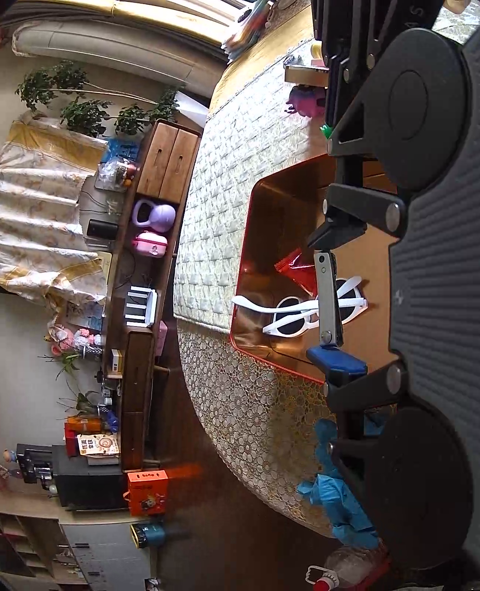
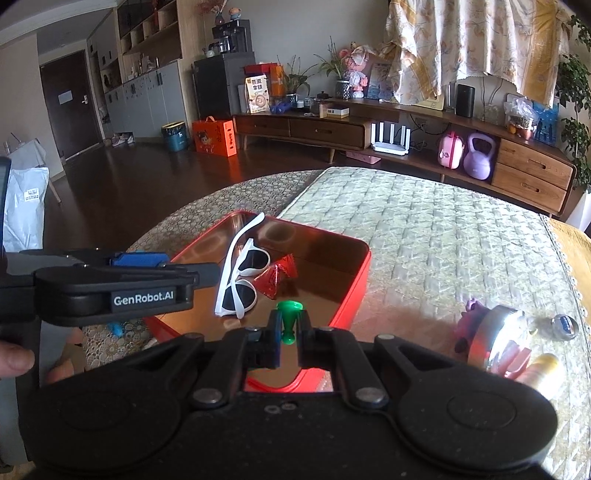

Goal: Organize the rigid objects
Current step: 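Carry the nail clipper with the left tool while the right tool carries the pushpin to the tin, then release the nail clipper into the tin with the left tool while the right tool drops the pushpin in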

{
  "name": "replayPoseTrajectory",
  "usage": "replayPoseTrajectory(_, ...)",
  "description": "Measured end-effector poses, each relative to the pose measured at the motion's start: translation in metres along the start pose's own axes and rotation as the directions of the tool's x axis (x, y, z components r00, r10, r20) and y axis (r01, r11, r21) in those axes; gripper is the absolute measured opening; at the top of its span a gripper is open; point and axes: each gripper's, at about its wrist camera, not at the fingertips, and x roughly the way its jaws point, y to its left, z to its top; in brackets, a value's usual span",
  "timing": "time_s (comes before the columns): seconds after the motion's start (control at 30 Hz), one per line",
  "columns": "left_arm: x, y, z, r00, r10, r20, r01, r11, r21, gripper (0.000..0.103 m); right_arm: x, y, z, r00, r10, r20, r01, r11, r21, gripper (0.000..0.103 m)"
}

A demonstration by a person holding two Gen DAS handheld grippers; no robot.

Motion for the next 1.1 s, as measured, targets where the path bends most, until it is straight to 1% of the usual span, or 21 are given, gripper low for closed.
replayPoseTrajectory(0.17, 0.024, 0.008, 0.009, 1.000, 0.016, -0.025, -0.017, 1.000, -0.019, 0.057, 0.027, 0.007, 0.006, 1.000, 0.008, -0.029, -0.010, 0.999, -0.041, 0.007)
replayPoseTrajectory(0.33, 0.041, 0.009, 0.013, 1.000, 0.005, -0.030, -0.005, 1.000, -0.014, 0.057, 0.051, 0.006, 0.008, 0.998, 0.017, -0.067, -0.021, 0.998, -0.058, 0.007)
replayPoseTrajectory(0.5, 0.051, 0.008, 0.015, 1.000, -0.002, -0.029, 0.002, 1.000, -0.006, 0.057, 0.063, 0.005, 0.004, 0.995, 0.035, -0.092, -0.042, 0.996, -0.072, 0.007)
replayPoseTrajectory(0.73, 0.062, -0.008, 0.026, 0.998, -0.058, -0.016, 0.059, 0.998, 0.034, 0.057, 0.069, 0.005, -0.001, 0.993, 0.042, -0.110, -0.051, 0.996, -0.076, 0.007)
replayPoseTrajectory(0.83, 0.070, -0.016, 0.031, 0.996, -0.085, -0.023, 0.086, 0.995, 0.041, 0.057, 0.069, 0.004, 0.000, 0.993, 0.045, -0.111, -0.053, 0.996, -0.075, 0.007)
replayPoseTrajectory(0.93, 0.081, -0.018, 0.036, 0.990, -0.135, -0.041, 0.137, 0.990, 0.027, 0.057, 0.070, 0.006, -0.001, 0.992, 0.046, -0.113, -0.055, 0.996, -0.074, 0.007)
replayPoseTrajectory(1.1, 0.093, -0.027, 0.037, 0.990, -0.132, -0.055, 0.135, 0.989, 0.059, 0.057, 0.070, 0.009, -0.001, 0.992, 0.036, -0.118, -0.047, 0.994, -0.095, 0.009)
